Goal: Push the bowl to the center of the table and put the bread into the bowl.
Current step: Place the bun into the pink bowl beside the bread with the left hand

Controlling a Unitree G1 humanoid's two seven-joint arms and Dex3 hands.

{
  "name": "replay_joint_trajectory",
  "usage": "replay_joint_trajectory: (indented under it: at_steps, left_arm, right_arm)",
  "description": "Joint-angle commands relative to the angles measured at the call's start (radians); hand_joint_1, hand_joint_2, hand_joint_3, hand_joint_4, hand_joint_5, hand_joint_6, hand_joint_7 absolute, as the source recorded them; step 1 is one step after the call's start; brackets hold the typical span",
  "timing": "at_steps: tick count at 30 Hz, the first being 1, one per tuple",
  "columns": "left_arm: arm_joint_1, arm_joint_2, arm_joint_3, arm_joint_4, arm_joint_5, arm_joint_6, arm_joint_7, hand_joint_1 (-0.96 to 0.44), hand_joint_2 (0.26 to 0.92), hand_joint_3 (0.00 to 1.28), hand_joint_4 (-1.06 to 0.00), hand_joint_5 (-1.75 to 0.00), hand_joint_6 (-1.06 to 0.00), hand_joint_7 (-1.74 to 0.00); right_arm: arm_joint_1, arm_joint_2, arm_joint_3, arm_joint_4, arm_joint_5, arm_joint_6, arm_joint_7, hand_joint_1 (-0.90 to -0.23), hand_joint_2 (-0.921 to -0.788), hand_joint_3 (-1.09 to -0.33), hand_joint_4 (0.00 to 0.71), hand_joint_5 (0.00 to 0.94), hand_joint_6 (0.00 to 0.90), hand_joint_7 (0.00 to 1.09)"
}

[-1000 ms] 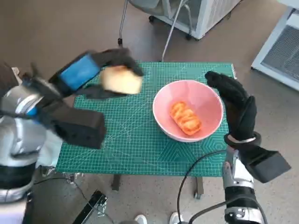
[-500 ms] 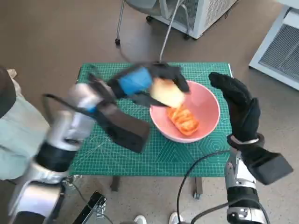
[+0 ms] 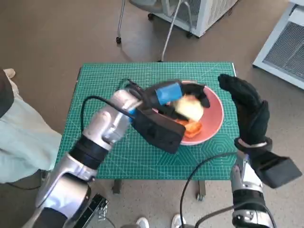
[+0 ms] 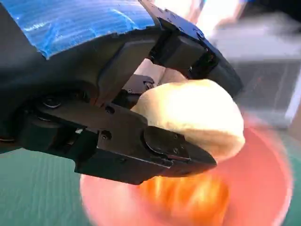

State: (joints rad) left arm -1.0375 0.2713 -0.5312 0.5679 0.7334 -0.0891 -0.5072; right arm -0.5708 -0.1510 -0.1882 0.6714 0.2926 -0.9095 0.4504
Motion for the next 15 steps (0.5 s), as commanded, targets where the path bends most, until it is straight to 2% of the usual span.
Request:
replay_joint_trajectory:
  at_steps: [1, 15]
  left_arm:
    - [-0.004, 0.003, -0.007, -0.034, 0.006, 0.059, -0.057, -0.06, 0.871, 0.04, -0.02, -0.03, -0.11, -0.16]
    - [0.036, 0.050, 0.036, -0.071, -0.050, 0.022, -0.045, -0.12, 0.856, 0.01, -0.02, -0.01, -0.15, -0.12]
  right_arm:
    - [0.028, 0.002, -0.006, 0.008, 0.002, 0.007, -0.003, -0.591, -0.921, -0.663, 0.404, 0.008, 0.165, 0.62]
    - [0.024, 0.012, 0.002, -0.020, -0.038, 0.025, -0.053, -0.588, -0.921, -0.667, 0.404, 0.005, 0.162, 0.61]
